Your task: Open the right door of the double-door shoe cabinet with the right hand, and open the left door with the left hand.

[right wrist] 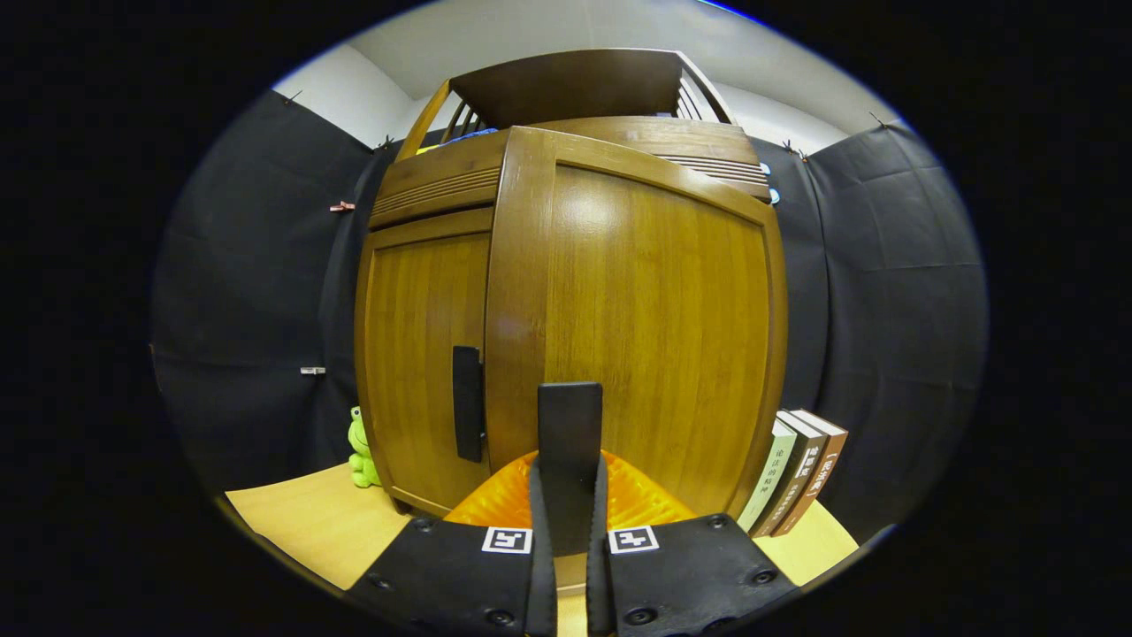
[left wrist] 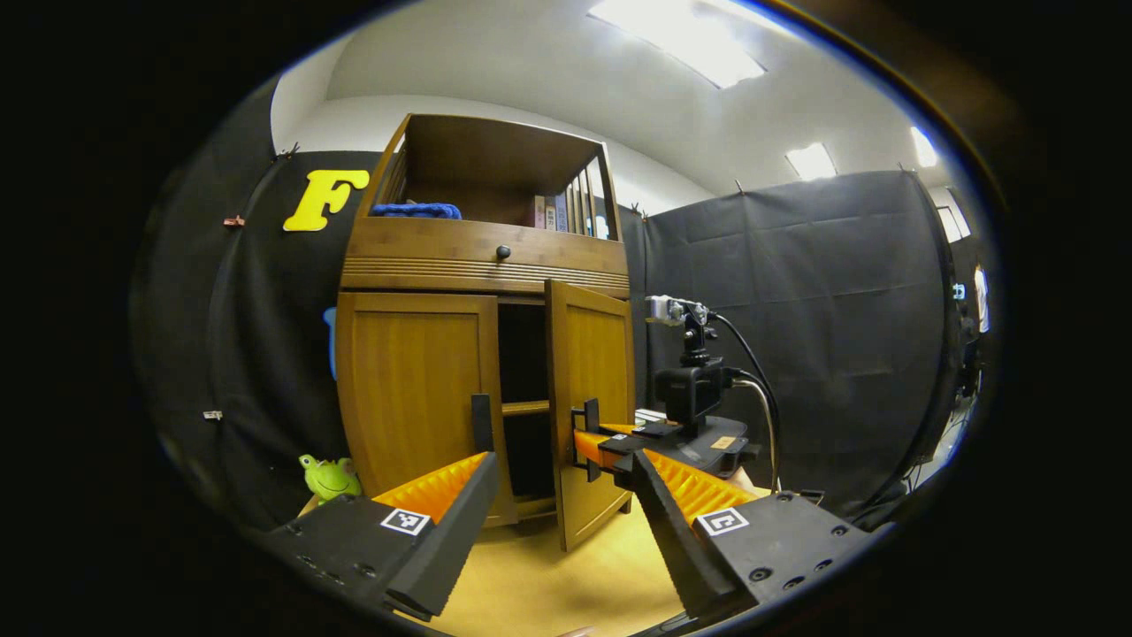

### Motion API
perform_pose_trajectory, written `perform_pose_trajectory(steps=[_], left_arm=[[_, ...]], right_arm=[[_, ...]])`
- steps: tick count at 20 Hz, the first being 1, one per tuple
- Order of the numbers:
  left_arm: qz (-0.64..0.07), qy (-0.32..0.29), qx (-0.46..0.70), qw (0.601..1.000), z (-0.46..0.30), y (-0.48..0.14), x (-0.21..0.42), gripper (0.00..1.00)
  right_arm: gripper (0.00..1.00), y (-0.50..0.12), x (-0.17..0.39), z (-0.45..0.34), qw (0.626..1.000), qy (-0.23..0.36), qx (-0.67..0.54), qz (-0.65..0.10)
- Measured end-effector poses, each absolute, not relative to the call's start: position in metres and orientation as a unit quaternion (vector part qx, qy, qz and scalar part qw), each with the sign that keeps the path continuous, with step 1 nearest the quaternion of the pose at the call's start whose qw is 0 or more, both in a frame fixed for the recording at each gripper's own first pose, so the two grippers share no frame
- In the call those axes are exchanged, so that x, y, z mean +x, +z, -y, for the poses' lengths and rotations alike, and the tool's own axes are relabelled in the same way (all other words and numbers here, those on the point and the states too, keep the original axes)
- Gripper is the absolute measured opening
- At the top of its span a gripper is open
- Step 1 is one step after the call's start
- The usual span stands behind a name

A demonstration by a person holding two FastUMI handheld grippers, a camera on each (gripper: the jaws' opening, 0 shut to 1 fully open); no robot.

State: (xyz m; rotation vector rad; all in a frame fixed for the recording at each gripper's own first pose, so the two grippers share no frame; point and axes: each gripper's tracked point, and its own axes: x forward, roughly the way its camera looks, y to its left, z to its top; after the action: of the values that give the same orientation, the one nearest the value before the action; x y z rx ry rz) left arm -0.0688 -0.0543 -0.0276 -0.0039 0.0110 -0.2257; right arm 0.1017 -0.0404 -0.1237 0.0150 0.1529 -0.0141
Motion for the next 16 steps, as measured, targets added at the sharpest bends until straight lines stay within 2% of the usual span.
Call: perform_pose_trajectory(steps=[4,6,10,12,13,16], left_arm=[[-0.001,-0.131,-0.006,0.991,0.069,-0.029,-0.062,0.94],[-0.002,-0.14,-0.009,0.99,0.077,-0.03,-0.057,0.94],[-0.001,-0.152,-0.017,0.988,0.089,-0.03,-0.048,0.94],[0.0,-0.156,-0.017,0.988,0.093,-0.032,-0.046,0.94],[0.001,-0.158,-0.017,0.987,0.096,-0.031,-0.047,0.96],[0.001,-0.166,-0.017,0.986,0.107,-0.031,-0.044,0.92]], right_arm=[[0.17,-0.118,0.079,0.053,0.997,-0.009,0.004,-0.075],[0.13,-0.116,0.07,0.061,0.997,-0.012,0.005,-0.074],[0.16,-0.111,0.052,0.076,0.997,-0.023,0.002,-0.074],[0.13,-0.109,0.044,0.083,0.997,-0.026,-0.003,-0.075],[0.16,-0.108,0.04,0.088,0.997,-0.029,-0.002,-0.076],[0.16,-0.105,0.028,0.1,0.996,-0.042,-0.003,-0.077]])
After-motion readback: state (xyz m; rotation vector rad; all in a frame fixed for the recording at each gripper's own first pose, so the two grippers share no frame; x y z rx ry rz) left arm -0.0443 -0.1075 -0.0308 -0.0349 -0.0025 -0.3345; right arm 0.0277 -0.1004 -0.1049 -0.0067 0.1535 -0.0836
